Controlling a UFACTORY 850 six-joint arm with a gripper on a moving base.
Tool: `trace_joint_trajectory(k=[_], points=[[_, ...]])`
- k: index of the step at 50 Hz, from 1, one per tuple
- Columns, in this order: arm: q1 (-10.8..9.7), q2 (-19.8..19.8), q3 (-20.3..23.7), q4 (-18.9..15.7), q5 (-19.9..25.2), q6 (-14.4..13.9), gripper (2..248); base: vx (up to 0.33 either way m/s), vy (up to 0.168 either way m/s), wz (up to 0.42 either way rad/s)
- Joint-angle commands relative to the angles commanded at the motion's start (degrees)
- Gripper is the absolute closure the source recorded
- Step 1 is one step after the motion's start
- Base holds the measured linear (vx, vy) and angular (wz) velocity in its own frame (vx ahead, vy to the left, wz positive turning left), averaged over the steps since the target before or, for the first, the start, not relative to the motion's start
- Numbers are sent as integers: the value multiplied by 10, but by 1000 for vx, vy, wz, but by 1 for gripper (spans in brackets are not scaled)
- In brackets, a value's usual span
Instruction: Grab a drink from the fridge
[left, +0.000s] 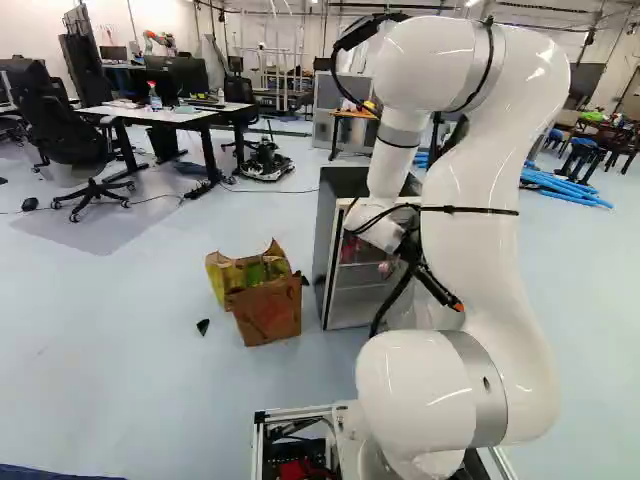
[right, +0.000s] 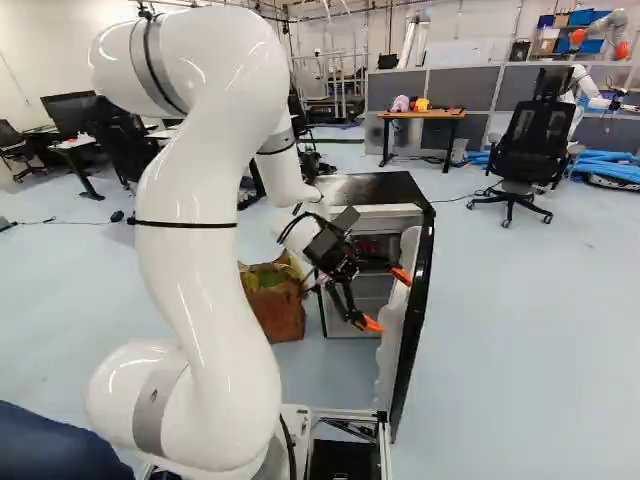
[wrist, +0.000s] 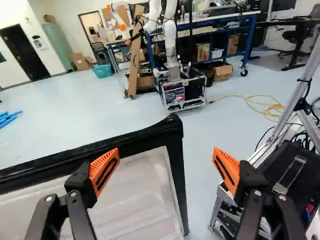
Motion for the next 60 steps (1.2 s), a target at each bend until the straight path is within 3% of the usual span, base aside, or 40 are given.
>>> trace_joint_trajectory(k=[60], points=[[-158,-51,-146,31,-86,0,3,0,0,0]])
